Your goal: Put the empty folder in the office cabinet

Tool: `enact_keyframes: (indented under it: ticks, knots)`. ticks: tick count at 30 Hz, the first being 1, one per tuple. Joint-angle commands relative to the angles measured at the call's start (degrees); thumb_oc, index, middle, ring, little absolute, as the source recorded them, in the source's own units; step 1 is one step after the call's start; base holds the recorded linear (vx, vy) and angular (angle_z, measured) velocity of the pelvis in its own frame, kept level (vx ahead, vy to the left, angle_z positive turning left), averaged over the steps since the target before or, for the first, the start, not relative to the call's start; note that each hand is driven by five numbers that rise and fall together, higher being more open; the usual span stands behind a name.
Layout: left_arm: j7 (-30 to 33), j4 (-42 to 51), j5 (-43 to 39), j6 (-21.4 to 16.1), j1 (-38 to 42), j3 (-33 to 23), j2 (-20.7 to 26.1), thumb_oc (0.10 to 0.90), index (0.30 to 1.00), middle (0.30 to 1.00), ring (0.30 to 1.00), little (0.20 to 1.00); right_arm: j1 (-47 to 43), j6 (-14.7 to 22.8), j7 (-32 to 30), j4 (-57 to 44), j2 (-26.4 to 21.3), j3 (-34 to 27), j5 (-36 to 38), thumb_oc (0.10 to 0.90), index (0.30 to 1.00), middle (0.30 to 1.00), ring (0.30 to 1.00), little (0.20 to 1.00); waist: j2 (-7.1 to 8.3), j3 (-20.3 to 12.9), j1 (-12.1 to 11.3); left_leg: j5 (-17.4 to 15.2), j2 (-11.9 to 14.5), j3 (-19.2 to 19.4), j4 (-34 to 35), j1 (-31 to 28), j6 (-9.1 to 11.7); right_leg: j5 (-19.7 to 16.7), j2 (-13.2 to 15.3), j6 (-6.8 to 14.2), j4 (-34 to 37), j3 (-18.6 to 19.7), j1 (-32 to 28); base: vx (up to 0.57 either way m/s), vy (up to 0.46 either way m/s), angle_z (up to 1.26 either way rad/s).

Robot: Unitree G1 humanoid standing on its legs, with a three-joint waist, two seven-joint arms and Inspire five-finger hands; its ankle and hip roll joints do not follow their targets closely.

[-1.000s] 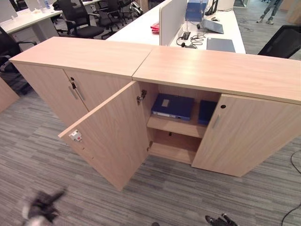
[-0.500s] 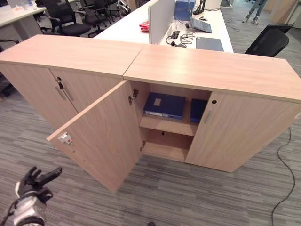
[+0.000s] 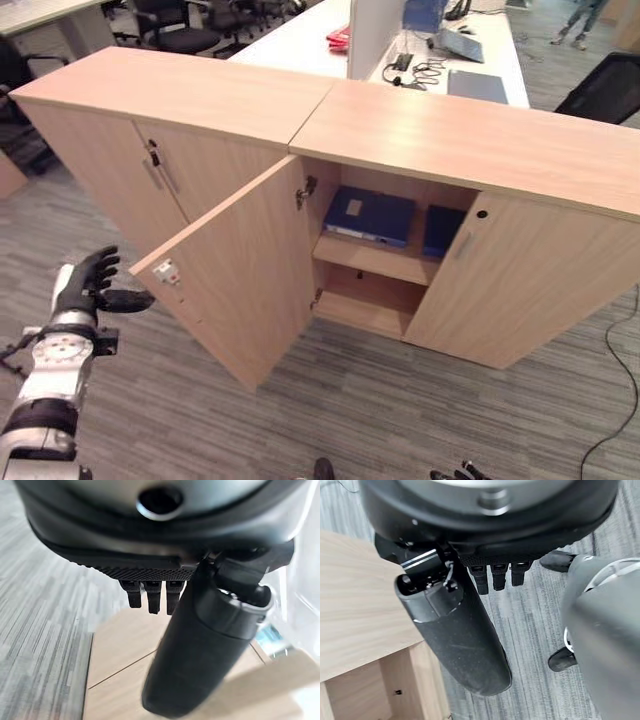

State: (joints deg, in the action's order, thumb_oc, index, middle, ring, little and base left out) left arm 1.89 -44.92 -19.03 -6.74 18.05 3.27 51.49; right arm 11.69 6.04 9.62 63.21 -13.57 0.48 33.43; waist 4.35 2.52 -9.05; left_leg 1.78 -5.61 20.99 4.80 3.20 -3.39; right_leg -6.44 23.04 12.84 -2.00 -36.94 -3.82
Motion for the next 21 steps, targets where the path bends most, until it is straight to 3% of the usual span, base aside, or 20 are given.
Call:
enact_keyframes:
  ticks: [1,5,6,10,12,13,17,18,21]
  knots:
    - [0.9,2.1,3.4,-8.3,14.9,2.5,-1.6,0.8,0.9,0.9,0.9,0.9,-2.1,2.1,0.5,2.0,-1.9,0.5,-1.5,0.8,0.9,0.9,0.9,0.9,-2.28,-3.1,2.7,-5.5,-0.8,2.4,-0.2,-1.6,2.1,-6.5,-0.1,2.2,2.0,-0.3,-2.1,0.01,-0.021,0.05]
    - [2.7,3.0,13.2,-7.2,19.2,8.3,-3.9,0.8,0.9,0.9,0.9,0.9,-3.1,2.0,0.5,2.8,-1.7,1.2,-1.7,0.8,0.9,0.9,0.9,0.9,-1.95,-2.9,3.0,-5.7,-0.8,2.3,-0.2,-1.8,2.0,-6.5,-0.1,2.2,1.7,-0.2,-2.1,0.01,-0.008,0.02]
    - [2.9,6.0,18.2,-7.4,19.7,10.8,-4.7,0.8,0.9,0.9,0.9,0.9,-3.8,2.2,0.5,2.9,-1.4,1.6,-1.5,0.8,0.9,0.9,0.9,0.9,-1.92,-2.7,3.1,-5.7,-0.8,2.3,-0.3,-1.8,2.0,-6.4,-0.1,2.2,1.6,-0.3,-2.0,0.0,-0.007,-0.04]
    - [1.4,13.7,23.3,-8.2,18.3,14.0,-7.0,0.8,0.9,0.9,0.9,0.9,-4.4,2.5,0.2,3.4,-1.0,1.6,-1.7,0.8,0.9,0.9,0.9,0.9,-1.76,-2.5,3.0,-5.9,-0.7,2.2,-0.3,-1.8,1.9,-6.3,-0.1,2.2,1.6,-0.1,-1.7,-0.01,-0.002,-0.02]
    - [-0.3,20.3,23.2,-9.3,16.2,15.0,-8.6,0.8,0.9,0.9,0.9,0.9,-4.6,2.5,0.3,3.8,-0.8,1.5,-1.9,0.8,0.9,0.9,0.9,0.9,-1.63,-2.4,2.9,-6.0,-0.7,2.2,-0.3,-1.9,1.9,-6.4,0.0,2.2,1.7,-0.1,-1.8,0.0,0.0,0.0]
    - [-2.8,28.0,22.6,-10.5,13.2,16.2,-10.5,0.8,0.9,0.9,0.9,0.9,-4.8,2.5,0.5,4.3,-0.5,1.1,-1.8,0.8,0.9,0.9,0.9,0.9,-1.45,-2.4,2.6,-6.1,-0.8,2.1,-0.3,-2.0,1.9,-6.4,0.0,2.2,1.8,-0.1,-1.9,0.01,-0.012,-0.04]
    - [-6.6,37.1,18.5,-12.0,9.8,18.0,-15.1,0.8,0.9,0.9,0.9,0.9,-4.8,2.5,0.7,5.2,-0.1,0.9,-1.2,0.8,0.9,0.9,0.9,0.9,-1.37,-2.6,2.4,-6.3,-1.0,1.9,-0.2,-2.5,1.7,-6.5,0.1,2.2,1.8,-0.1,-2.1,0.0,-0.003,-0.02]
    - [-9.3,42.1,14.5,-12.6,8.9,19.9,-18.3,0.8,0.9,0.9,0.9,0.9,-5.1,2.5,0.5,6.0,0.2,0.7,-0.6,0.8,0.9,0.9,0.9,0.9,-1.31,-2.6,2.4,-6.3,-1.1,1.6,-0.2,-2.7,1.7,-6.5,0.2,2.2,1.8,-0.3,-2.5,0.01,-0.02,0.06]
    - [-12.4,46.5,11.2,-12.3,8.6,22.3,-20.7,0.8,0.9,0.9,0.9,0.9,-5.5,2.5,0.4,6.7,0.5,0.7,-0.3,0.8,0.9,0.9,0.9,0.9,-1.44,-2.7,2.4,-6.4,-1.2,1.0,-0.1,-2.7,1.6,-6.6,0.3,2.2,1.8,-0.6,-2.7,-0.01,-0.013,0.02]
